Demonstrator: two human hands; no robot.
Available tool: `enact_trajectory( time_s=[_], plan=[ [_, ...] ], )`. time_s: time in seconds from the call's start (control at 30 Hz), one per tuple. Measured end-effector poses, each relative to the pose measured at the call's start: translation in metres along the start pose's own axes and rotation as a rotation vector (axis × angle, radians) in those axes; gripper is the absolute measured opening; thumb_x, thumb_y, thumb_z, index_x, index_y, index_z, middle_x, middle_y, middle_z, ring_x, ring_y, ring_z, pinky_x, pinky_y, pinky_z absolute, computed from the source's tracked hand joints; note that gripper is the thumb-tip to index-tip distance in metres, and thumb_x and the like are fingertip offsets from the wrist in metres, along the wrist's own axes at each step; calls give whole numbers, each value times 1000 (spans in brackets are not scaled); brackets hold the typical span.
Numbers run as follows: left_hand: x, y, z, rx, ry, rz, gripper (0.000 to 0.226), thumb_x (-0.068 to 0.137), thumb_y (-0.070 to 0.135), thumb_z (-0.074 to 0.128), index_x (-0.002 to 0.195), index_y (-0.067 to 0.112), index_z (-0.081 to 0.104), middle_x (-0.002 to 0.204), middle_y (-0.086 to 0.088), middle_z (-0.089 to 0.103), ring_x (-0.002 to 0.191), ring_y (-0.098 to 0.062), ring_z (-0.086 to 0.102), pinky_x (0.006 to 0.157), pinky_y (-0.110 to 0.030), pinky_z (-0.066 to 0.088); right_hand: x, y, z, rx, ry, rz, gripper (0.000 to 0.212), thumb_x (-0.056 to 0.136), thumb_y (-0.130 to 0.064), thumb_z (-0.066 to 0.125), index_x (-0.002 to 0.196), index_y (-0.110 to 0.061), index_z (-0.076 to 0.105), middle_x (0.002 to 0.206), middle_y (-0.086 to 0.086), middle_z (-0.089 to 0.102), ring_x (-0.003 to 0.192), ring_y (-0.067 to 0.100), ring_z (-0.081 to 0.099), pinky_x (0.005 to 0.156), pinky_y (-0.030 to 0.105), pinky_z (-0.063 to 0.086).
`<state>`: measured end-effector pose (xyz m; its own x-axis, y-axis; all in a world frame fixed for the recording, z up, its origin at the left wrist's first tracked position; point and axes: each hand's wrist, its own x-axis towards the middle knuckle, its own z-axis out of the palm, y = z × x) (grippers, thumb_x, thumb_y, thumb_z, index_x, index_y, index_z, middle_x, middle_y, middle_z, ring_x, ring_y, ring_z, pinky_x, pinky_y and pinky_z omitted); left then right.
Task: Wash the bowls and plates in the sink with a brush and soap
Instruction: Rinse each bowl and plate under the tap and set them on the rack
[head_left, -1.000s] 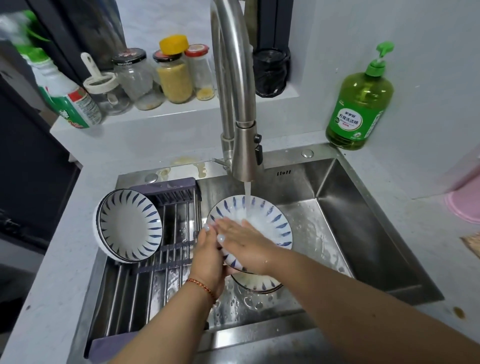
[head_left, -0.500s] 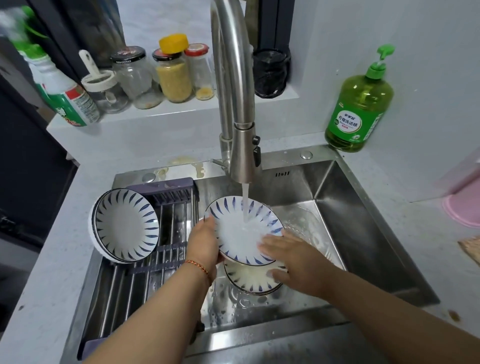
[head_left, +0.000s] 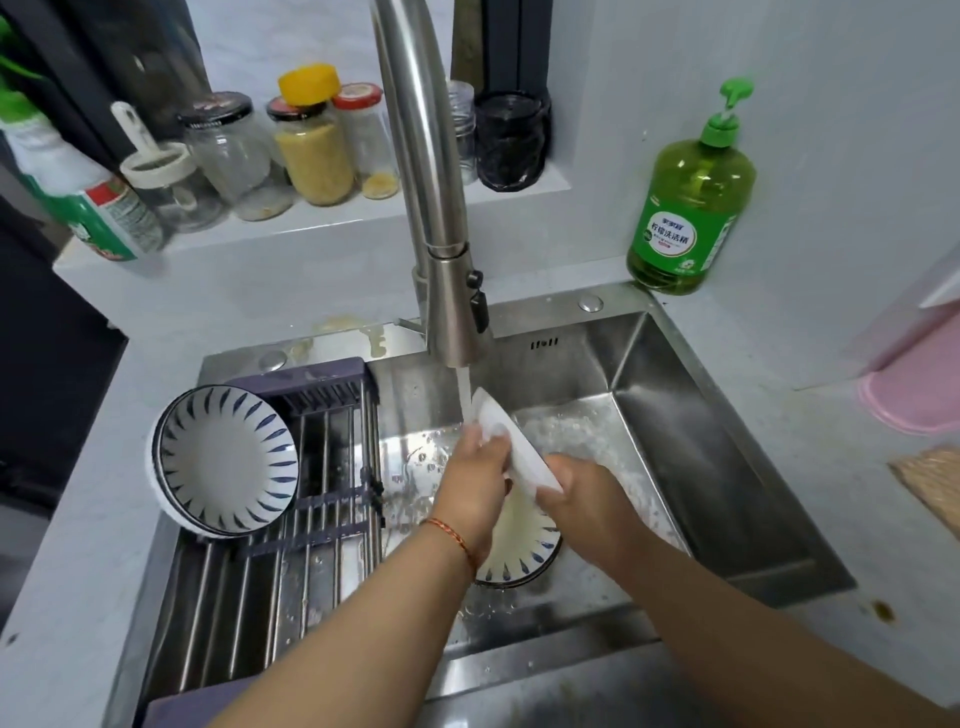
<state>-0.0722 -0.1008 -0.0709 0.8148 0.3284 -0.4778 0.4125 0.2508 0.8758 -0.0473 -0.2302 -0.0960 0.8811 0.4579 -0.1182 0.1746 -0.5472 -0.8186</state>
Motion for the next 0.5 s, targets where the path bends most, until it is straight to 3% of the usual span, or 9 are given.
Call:
enact_trajectory(
  time_s=[0.07, 0.17, 0.23, 0.3, 0.33, 0.4, 0.5],
  plan=[
    [-4, -5, 6, 218, -36, 113, 46, 89, 39, 46, 131, 19, 47, 110, -7, 63, 96, -20, 63, 82, -39, 53, 3, 2, 4, 92, 16, 45, 11, 75, -27, 51, 69, -25, 60, 65, -7, 61, 63, 10, 56, 64, 32, 46],
    [-5, -2, 11, 411, 23, 192, 62, 81, 43, 45, 133, 9, 41, 125, -19, 54, 113, -33, 56, 96, -50, 47, 5, -4, 9, 189, 7, 98, 18, 82, -31, 53, 70, -19, 58, 60, -1, 60, 59, 12, 53, 58, 35, 45],
    [2, 3, 10, 489, 85, 226, 57, 92, 37, 46, 138, 4, 37, 139, -18, 43, 124, -33, 47, 104, -49, 40, 5, -9, 11, 177, -7, 80, 23, 85, -34, 53, 67, -19, 56, 57, 2, 57, 56, 13, 50, 55, 35, 42],
    [9, 13, 6, 536, 123, 240, 51, 100, 33, 43, 142, 7, 36, 146, -12, 37, 135, -30, 37, 111, -41, 32, 3, -15, 14, 184, -33, 68, 13, 80, -28, 56, 69, -20, 58, 61, 2, 61, 58, 15, 53, 59, 38, 46],
    [14, 18, 3, 516, 117, 236, 42, 101, 33, 43, 135, 10, 43, 137, -10, 45, 131, -30, 41, 105, -37, 36, 1, -18, 15, 193, -38, 77, 8, 76, -28, 57, 73, -22, 61, 67, 2, 65, 64, 17, 59, 65, 39, 50],
    [23, 26, -5, 469, 105, 211, 24, 101, 36, 39, 109, 17, 51, 106, -6, 55, 106, -27, 53, 82, -32, 39, -3, -22, 16, 221, -36, 90, 20, 72, -32, 55, 88, -24, 66, 81, 1, 69, 78, 22, 65, 73, 42, 55],
    [34, 33, -15, 414, 117, 146, 30, 103, 39, 30, 96, 18, 50, 87, -5, 51, 88, -25, 51, 79, -36, 40, -10, -27, 14, 269, -38, 92, 31, 73, -36, 55, 100, -27, 68, 87, -4, 70, 85, 19, 67, 79, 43, 55]
  ],
)
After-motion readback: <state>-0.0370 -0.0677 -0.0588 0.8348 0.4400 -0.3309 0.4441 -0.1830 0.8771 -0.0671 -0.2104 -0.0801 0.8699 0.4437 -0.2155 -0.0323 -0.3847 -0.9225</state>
